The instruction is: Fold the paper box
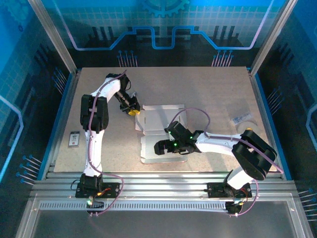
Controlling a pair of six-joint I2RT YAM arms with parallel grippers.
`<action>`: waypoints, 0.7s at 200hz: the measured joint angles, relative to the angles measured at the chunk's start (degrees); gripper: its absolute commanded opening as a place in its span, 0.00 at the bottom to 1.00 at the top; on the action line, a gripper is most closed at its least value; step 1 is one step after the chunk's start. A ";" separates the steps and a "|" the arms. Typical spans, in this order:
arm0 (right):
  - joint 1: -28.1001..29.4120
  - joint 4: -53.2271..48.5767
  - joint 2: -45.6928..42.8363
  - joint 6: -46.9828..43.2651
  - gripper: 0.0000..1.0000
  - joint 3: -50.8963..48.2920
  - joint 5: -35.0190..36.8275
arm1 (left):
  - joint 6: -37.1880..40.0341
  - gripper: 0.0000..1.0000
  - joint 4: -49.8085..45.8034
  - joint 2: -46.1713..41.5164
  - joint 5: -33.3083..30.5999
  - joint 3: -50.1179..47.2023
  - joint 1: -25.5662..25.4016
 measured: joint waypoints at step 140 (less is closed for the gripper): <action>0.09 -1.05 -1.18 -0.02 1.00 0.00 0.31 | -0.44 0.00 3.82 -0.63 -2.60 -1.18 -2.45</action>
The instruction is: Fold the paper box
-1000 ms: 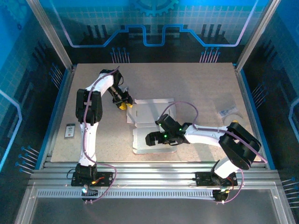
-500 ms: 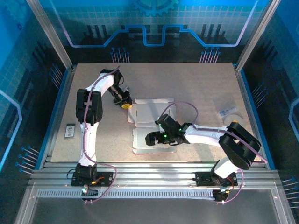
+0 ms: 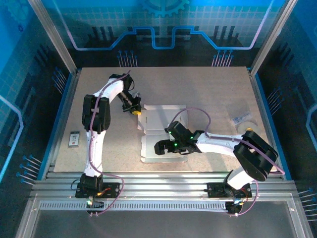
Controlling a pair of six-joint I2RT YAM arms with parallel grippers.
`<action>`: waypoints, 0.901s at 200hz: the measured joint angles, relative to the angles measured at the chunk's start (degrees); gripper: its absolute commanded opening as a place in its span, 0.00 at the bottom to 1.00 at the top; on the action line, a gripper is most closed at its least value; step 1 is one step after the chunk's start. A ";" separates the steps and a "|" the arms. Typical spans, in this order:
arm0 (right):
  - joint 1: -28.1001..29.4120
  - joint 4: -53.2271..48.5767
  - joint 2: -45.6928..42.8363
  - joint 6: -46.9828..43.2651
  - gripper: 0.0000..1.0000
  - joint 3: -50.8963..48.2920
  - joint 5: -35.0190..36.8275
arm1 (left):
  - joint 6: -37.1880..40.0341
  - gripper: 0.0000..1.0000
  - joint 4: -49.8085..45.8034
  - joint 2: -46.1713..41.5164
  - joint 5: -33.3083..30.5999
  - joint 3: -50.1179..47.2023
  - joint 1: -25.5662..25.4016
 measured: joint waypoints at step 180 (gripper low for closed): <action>0.37 -4.76 -4.70 5.27 0.47 -3.28 6.01 | -3.23 0.03 40.39 -31.87 -16.50 -33.44 -10.71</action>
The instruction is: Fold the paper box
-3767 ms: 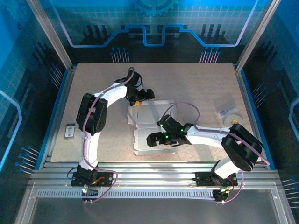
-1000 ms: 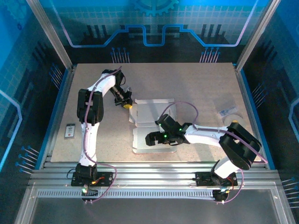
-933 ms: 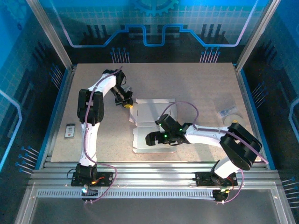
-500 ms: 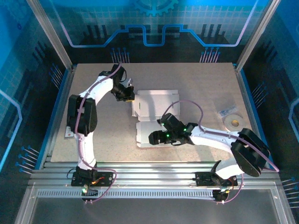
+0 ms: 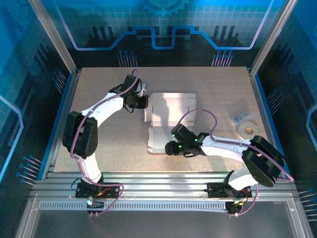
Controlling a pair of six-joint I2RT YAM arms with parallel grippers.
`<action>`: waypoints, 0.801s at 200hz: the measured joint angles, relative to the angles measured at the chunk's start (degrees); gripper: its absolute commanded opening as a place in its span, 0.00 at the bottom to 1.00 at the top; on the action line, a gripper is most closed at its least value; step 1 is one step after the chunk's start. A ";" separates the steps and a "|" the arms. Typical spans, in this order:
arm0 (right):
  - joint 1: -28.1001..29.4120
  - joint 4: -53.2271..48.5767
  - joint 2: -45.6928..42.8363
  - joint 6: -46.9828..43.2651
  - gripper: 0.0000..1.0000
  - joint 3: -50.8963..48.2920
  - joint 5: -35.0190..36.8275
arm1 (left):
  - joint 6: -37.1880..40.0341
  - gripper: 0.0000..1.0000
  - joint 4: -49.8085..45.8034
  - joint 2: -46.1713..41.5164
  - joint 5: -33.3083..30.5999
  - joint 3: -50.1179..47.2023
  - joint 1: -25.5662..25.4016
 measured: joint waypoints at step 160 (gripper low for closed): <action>1.40 2.54 3.32 0.15 0.45 0.04 -1.64 | -2.86 0.06 14.93 -11.76 -4.48 -18.58 -3.80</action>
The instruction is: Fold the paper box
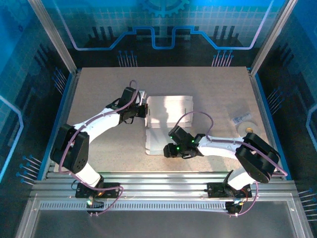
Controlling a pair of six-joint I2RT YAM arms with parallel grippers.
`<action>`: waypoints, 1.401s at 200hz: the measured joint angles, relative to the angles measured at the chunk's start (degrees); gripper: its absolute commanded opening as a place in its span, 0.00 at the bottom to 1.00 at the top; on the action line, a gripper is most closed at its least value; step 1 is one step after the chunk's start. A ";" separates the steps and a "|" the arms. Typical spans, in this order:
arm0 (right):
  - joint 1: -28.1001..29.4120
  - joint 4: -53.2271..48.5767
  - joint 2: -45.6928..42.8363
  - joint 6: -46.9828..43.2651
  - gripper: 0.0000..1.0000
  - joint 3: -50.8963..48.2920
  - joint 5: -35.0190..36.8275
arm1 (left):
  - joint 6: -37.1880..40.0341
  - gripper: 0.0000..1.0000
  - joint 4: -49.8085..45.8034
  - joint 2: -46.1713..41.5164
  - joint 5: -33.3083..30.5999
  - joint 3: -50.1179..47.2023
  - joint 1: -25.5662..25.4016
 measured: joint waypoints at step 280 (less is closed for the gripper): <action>4.94 2.99 6.45 4.94 0.41 5.09 2.93 | -5.92 0.11 8.41 -12.09 -1.07 -16.35 -3.50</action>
